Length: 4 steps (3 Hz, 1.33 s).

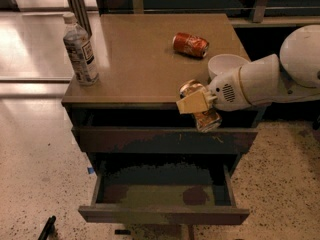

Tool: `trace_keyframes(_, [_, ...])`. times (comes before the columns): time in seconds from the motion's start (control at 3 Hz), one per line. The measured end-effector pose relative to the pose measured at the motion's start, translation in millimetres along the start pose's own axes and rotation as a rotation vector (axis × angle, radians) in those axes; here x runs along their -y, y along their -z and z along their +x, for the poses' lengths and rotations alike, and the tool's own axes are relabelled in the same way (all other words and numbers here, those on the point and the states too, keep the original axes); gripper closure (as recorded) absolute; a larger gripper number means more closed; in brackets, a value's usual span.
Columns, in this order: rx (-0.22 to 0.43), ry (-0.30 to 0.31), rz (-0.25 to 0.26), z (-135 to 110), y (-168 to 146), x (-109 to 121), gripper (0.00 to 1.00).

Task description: Place orange can into middle drawer

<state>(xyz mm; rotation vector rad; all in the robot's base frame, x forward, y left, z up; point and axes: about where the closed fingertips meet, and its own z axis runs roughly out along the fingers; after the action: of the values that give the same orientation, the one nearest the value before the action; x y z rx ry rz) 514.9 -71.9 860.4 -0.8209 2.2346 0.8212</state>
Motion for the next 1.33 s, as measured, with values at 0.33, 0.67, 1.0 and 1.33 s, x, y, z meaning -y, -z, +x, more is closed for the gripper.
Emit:
trace_keyframes(0.33, [-0.003,0.006,-0.012,0,-1,-1,1.0])
trace_keyframes(0.67, [-0.033,0.058,-0.134,3,-10,-14,1.0])
trace_keyframes(1.0, [0.007,0.105,-0.206,13,-11,-41,1.0])
trace_keyframes(1.33, [0.065,0.069,-0.153,52,-27,-42,1.0])
